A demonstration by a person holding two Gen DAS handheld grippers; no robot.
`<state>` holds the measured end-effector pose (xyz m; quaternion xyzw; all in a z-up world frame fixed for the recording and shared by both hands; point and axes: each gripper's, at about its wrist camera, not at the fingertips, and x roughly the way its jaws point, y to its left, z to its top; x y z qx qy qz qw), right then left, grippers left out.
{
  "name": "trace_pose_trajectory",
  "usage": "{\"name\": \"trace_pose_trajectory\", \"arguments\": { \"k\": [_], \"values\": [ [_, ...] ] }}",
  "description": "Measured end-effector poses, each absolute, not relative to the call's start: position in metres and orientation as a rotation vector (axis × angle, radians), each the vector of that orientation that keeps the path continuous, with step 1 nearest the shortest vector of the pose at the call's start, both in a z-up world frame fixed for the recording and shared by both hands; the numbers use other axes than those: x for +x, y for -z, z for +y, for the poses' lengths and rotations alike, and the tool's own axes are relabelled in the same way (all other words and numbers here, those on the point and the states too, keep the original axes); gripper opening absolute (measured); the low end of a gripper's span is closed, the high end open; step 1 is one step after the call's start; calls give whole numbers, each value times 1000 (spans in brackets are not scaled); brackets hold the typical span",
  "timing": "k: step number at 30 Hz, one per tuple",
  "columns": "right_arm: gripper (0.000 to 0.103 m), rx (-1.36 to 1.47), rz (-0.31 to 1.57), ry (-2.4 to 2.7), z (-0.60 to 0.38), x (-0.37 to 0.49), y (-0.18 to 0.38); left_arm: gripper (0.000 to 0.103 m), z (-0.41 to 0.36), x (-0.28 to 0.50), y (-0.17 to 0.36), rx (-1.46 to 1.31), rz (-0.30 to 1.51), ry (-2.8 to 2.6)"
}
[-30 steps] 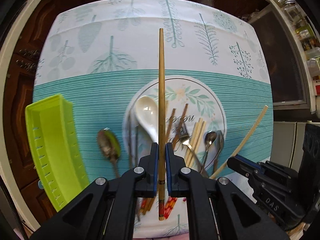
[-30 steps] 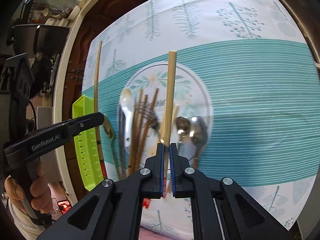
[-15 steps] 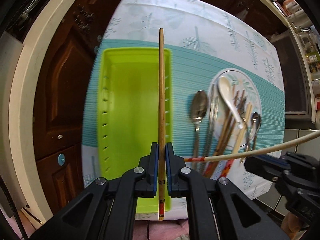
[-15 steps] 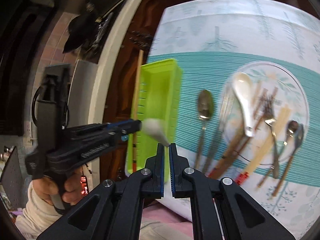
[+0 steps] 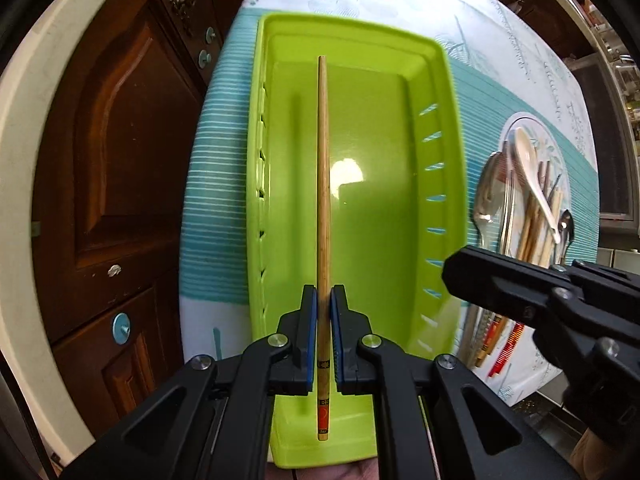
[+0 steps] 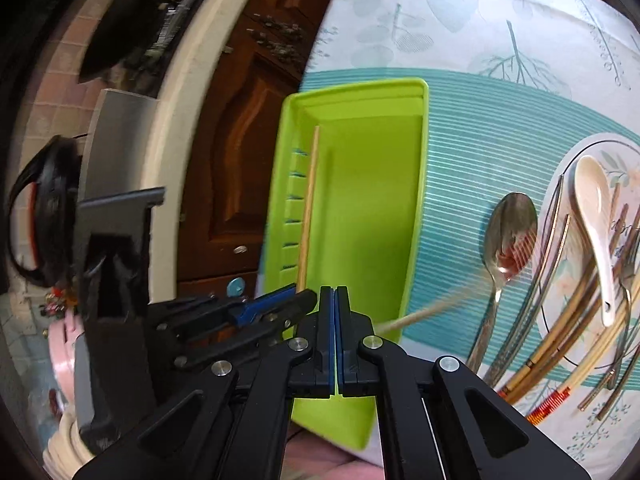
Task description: Organize utensils
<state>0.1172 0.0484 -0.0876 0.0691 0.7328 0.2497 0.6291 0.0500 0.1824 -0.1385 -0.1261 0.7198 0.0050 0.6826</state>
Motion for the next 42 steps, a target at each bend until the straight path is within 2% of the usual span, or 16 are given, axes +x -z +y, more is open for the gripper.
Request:
{"name": "trace_pose_trajectory", "arguments": {
  "k": [1,3,5,9,11,14,16,18,21,23,26,29,31,37,42],
  "values": [
    [0,159,1681,-568,47,118,92,5,182,51,142,-279,1612,3],
    [0,156,1690,-548,46,117,97,11,180,52,148,-265,1608,22],
    [1,147,1695,-523,41,119,107,34,178,53,153,-263,1608,36],
    [1,175,1718,-499,27,120,122,47,174,54,156,-273,1599,94],
    [2,199,1723,-501,23,119,126,60,171,56,156,-273,1592,113],
    [14,237,1687,-499,9,120,116,66,166,62,149,-274,1575,119],
    [30,235,1647,-479,1,122,106,67,163,62,146,-270,1562,119],
    [32,238,1620,-472,-6,122,97,68,160,63,143,-267,1554,115],
    [32,244,1602,-457,-21,124,87,71,161,64,133,-259,1531,103],
    [32,232,1591,-441,-29,126,86,76,160,64,124,-245,1502,95],
    [32,220,1589,-428,-32,130,90,78,159,62,109,-229,1455,85],
    [27,202,1587,-422,-32,134,102,79,161,59,101,-235,1425,70],
    [19,193,1596,-436,-29,135,115,79,164,59,97,-245,1414,56],
    [17,82,1642,-463,-13,127,145,79,178,57,90,-279,1400,28],
    [15,-47,1600,-468,4,118,155,79,190,53,87,-309,1391,16]
  ]
}}
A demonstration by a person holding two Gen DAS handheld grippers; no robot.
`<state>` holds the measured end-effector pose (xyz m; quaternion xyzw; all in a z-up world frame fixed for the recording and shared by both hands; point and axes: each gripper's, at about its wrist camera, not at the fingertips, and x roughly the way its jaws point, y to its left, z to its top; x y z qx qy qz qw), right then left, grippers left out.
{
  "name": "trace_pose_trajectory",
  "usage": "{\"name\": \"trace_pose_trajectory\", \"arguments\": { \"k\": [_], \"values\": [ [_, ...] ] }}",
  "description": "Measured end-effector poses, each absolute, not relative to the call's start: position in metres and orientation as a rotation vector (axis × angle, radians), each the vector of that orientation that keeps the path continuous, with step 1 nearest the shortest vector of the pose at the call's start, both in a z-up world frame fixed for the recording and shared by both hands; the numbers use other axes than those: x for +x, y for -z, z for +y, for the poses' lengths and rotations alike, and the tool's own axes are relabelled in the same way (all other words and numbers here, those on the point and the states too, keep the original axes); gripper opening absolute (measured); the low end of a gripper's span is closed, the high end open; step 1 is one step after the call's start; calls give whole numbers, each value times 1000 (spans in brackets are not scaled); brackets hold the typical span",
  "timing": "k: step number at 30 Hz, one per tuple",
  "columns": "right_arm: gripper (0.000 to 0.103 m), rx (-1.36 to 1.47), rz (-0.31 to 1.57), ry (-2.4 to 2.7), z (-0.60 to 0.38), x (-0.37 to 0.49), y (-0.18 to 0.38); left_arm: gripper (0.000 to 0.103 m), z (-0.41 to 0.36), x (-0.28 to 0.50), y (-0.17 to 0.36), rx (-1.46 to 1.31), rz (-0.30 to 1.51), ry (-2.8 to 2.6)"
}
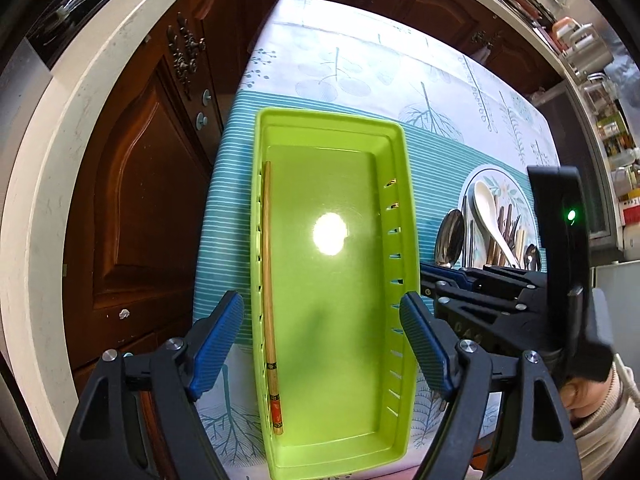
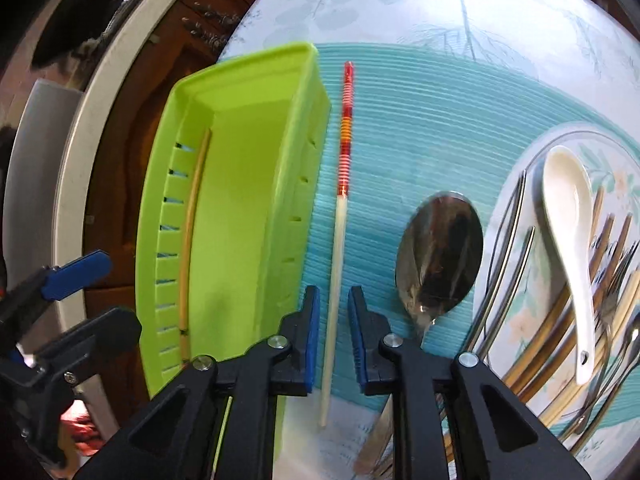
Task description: Organize utensils
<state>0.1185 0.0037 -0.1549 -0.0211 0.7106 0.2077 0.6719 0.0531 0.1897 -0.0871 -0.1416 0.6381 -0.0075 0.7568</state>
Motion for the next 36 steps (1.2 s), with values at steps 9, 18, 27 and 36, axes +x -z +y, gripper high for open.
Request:
{"name": "trace_pose_trajectory", "arguments": {
  "k": [9,18,27,36],
  "values": [
    [5,-265,1477,-458,20,102,150,79,195,50,92,-334,1401,5],
    [4,-174,1508,-416,-10,106,144,79,195,50,96,-331,1407,10],
    [4,-50,1501,-441,-47,89,117,79,188,51,95,-312,1407,24],
    [0,75,1459,-470,-72,71,60,79,187,49,93,-307,1399,20]
  ]
}}
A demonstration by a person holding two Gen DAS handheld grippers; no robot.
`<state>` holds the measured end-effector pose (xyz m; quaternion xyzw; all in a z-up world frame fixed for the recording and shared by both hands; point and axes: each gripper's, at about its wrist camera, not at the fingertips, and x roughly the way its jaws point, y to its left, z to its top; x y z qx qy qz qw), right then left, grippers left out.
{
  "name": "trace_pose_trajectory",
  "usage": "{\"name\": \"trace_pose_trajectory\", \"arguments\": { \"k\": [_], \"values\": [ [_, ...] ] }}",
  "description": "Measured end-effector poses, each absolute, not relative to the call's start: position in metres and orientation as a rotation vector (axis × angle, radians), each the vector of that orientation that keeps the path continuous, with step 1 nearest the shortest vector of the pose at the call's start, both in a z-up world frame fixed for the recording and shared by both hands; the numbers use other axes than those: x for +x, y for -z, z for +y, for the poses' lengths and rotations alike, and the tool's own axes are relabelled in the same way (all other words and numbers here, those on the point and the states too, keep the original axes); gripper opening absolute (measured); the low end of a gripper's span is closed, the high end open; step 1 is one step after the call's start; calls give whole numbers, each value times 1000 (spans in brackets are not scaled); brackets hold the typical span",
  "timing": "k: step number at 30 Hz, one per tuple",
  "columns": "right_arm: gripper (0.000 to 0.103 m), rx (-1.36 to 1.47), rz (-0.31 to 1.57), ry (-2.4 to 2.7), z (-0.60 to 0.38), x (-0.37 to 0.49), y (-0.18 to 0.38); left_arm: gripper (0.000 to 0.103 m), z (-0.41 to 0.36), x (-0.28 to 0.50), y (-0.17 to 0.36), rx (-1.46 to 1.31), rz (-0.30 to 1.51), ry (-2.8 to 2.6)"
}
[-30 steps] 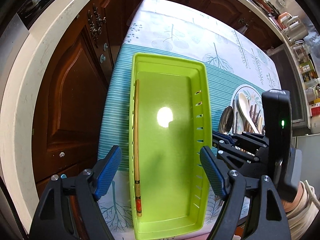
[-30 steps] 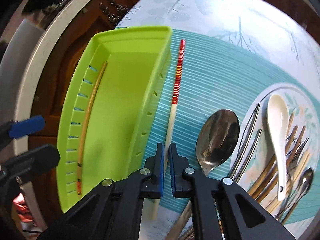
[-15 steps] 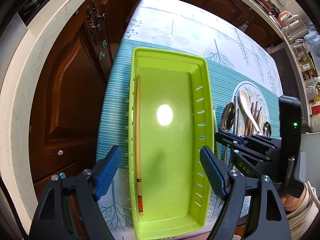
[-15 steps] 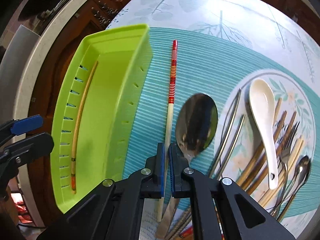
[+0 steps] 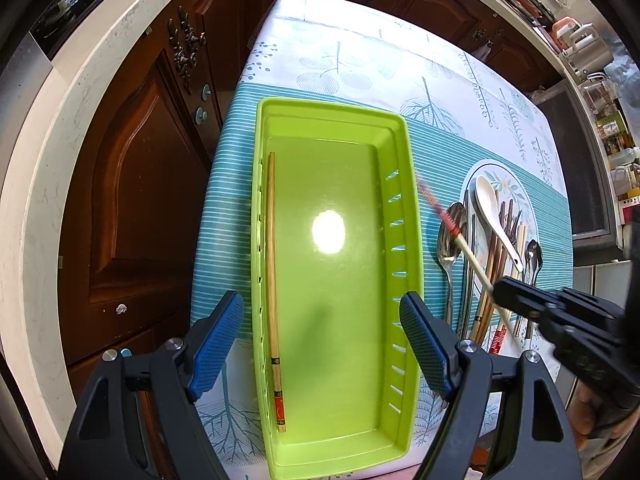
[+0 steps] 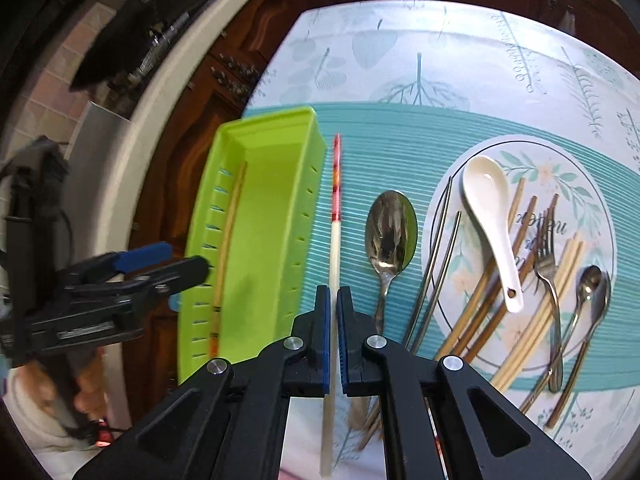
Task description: Organize utensils
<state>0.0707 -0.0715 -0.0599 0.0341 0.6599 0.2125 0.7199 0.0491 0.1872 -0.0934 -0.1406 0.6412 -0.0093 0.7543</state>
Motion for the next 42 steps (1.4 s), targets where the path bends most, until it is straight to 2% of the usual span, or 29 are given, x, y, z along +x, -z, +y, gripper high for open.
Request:
{"name": "trace_pose_trajectory", "arguments": {
  "k": [6,11,12,15,22,31,36,42],
  "values": [
    [0,118,1433,-517,-69,64,24,79,184,47,94,-301,1396,24],
    [0,51,1492,-532,-51,54,36,79,180,43,96,-295,1403,33],
    [3,43,1500,-539,-45,54,43,79,179,42,97,-293,1404,34],
    [29,12,1514,-526,-36,53,69,79,178,39,98,-291,1405,33],
    [29,-17,1513,-545,-24,52,109,79,182,31,101,-273,1413,23],
    [29,-35,1512,-586,-4,54,131,79,197,27,104,-254,1404,-18],
    [22,-117,1506,-548,11,50,148,79,204,29,105,-266,1399,-13],
    [21,-299,1405,-522,38,38,149,79,213,31,105,-284,1394,-6]
  ]
}}
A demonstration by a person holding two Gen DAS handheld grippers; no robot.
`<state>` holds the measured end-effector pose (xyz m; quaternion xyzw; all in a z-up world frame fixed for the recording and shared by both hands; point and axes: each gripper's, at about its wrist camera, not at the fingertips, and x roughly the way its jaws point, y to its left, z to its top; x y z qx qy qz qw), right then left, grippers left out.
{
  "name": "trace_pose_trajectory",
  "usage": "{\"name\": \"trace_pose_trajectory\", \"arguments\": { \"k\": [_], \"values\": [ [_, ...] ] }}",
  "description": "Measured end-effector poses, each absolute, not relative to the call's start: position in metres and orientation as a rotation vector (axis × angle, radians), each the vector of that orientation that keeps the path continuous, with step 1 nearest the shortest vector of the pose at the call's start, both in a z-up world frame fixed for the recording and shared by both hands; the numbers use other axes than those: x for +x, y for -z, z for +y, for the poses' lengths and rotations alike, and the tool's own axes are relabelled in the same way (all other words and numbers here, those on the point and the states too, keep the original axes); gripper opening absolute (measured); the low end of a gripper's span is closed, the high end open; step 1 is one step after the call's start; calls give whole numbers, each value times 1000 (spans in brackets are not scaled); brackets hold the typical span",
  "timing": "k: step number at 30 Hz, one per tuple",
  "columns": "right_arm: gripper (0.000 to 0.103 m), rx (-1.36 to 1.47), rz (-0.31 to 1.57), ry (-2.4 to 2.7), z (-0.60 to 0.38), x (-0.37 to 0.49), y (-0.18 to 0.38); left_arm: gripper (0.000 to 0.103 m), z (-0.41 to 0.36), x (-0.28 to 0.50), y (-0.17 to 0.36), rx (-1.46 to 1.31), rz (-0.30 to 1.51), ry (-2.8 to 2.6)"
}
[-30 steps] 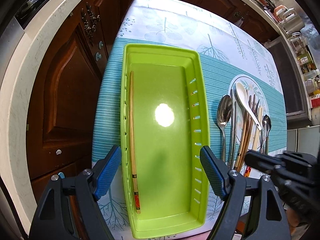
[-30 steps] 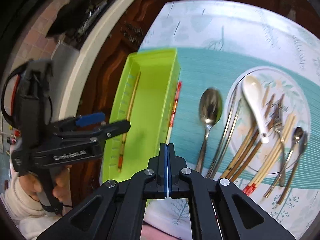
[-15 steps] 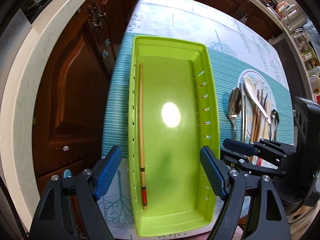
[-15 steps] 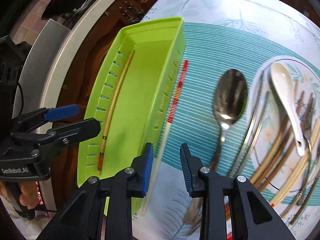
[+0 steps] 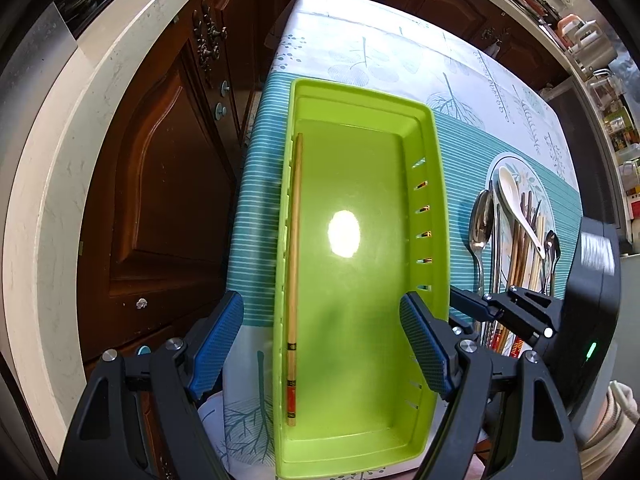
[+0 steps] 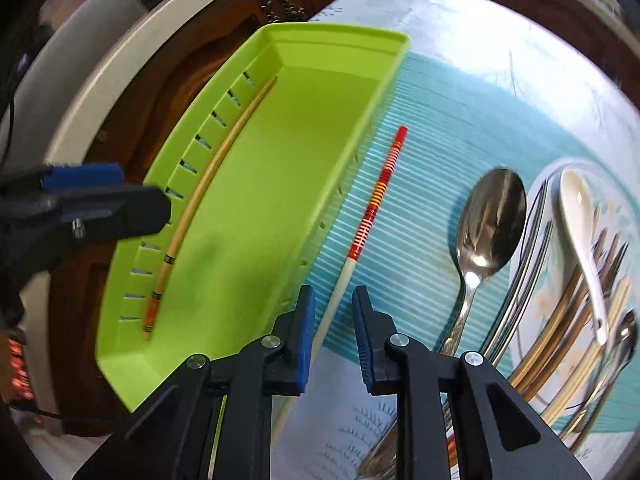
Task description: Organize utensils
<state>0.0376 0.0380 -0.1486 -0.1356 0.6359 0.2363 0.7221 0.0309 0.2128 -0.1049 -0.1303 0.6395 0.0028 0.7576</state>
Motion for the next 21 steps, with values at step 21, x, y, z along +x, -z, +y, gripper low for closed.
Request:
{"name": "trace_pose_trajectory", "arguments": {
  "k": [21],
  "values": [
    [4,-51,1486,-355,-19,50,146,79,202,38,114,-255,1416,69]
  ]
}}
